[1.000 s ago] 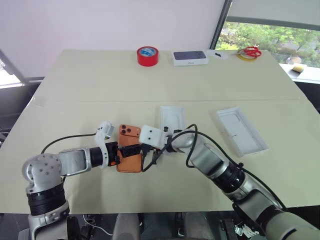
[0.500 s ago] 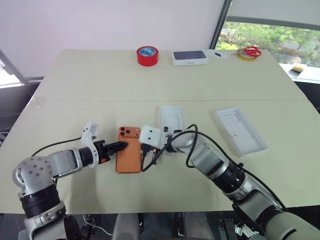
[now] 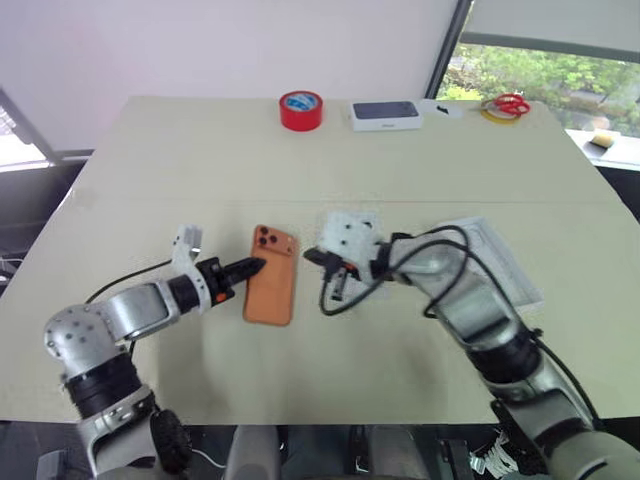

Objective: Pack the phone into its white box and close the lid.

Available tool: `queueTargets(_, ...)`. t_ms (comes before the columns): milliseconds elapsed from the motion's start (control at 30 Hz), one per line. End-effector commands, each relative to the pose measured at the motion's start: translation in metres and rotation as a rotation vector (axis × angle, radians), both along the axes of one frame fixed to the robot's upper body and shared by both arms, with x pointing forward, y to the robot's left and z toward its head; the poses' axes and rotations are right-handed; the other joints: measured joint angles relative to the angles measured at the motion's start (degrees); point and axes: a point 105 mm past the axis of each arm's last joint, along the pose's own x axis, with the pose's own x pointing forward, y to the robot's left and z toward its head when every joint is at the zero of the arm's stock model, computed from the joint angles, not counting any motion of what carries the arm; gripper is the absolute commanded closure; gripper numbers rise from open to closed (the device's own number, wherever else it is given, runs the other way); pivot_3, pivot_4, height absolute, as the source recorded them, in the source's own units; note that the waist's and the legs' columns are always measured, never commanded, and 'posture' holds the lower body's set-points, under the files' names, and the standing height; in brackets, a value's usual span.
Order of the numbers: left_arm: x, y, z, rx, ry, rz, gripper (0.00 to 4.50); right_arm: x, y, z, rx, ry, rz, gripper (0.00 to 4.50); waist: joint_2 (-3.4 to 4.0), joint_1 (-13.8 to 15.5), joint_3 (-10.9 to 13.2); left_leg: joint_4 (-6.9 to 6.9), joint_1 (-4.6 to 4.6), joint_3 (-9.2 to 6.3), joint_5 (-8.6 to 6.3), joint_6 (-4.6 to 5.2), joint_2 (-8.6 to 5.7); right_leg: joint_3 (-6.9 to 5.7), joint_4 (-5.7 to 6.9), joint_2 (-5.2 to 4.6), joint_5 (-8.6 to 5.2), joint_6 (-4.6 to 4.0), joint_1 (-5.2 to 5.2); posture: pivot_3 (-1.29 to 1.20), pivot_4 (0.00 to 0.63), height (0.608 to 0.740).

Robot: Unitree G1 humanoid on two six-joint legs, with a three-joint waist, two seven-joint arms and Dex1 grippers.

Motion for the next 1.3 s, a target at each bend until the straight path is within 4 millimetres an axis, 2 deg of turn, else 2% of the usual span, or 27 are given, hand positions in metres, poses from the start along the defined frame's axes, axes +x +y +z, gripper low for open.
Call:
queueTargets(33, 0.009, -0.015, 0.026, -0.080, -0.079, -0.027, 4.48, -0.006, -0.027, 0.023, 0.057, -0.090, -0.016, 4.50, -0.04, 0.2, 0.0, 0.00, -0.01, 0.00, 0.00, 0.00, 0.00, 0.00, -0.01, 0.00, 0.00, 0.00, 0.00, 0.00, 0.150, 0.730)
queueTargets(200, 0.029, -0.054, 0.042, -0.169, -0.078, -0.076, 4.48, -0.006, -0.081, 0.024, 0.133, -0.033, -0.175, 4.50, -0.11, 0.6, 0.1, -0.01, 0.00, 0.00, 0.01, 0.00, -0.02, -0.02, -0.02, 0.02, 0.00, 0.00, 0.03, 0.00, 0.150, 0.730)
queueTargets(300, 0.047, -0.083, 0.038, -0.150, -0.043, -0.086, 4.48, -0.012, -0.110, 0.027, 0.126, -0.044, -0.254, 4.50, -0.15, 0.6, 0.1, 0.04, -0.01, 0.01, 0.02, 0.00, -0.05, -0.03, -0.06, 0.02, 0.00, 0.01, 0.06, 0.00, 0.150, 0.730)
queueTargets(367, 0.055, -0.097, 0.035, -0.147, -0.037, -0.091, 4.48, -0.015, -0.123, 0.028, 0.108, -0.049, -0.293, 4.50, -0.19, 0.7, 0.1, 0.03, -0.02, 0.10, 0.02, 0.00, -0.10, -0.07, -0.12, 0.02, 0.00, 0.01, 0.09, 0.00, 0.150, 0.730)
queueTargets(567, 0.057, -0.122, 0.025, -0.143, -0.015, -0.144, 4.48, -0.024, -0.139, 0.027, 0.080, -0.060, -0.358, 4.50, -0.19, 0.2, 0.2, -0.24, 0.01, 0.11, 0.14, -0.20, 0.00, -0.02, -0.26, 0.12, 0.01, 0.00, -0.02, 0.00, 0.150, 0.730)
queueTargets(900, 0.056, -0.131, 0.015, -0.129, 0.014, -0.156, 4.48, -0.042, -0.136, 0.027, 0.119, -0.015, -0.316, 4.50, -0.23, 0.6, 0.2, -0.32, 0.00, 0.01, 0.08, -0.08, -0.03, -0.05, -0.45, 0.11, 0.01, 0.01, 0.07, 0.00, 0.150, 0.730)
queueTargets(1167, 0.054, -0.135, 0.008, -0.088, 0.022, -0.166, 4.48, -0.040, -0.137, 0.024, 0.121, -0.004, -0.315, 4.50, -0.23, 0.5, 0.2, -0.32, 0.01, 0.00, 0.09, -0.09, -0.03, -0.06, -0.45, 0.12, 0.01, 0.01, 0.07, 0.00, 0.150, 0.730)
queueTargets(1300, 0.050, -0.137, 0.007, -0.089, 0.015, -0.182, 2.65, -0.039, -0.135, 0.023, 0.121, -0.003, -0.310, 4.50, -0.23, 0.6, 0.2, -0.32, 0.01, 0.00, 0.11, -0.13, -0.03, -0.06, -0.45, 0.12, 0.01, 0.01, 0.09, 0.00, 0.150, 0.730)
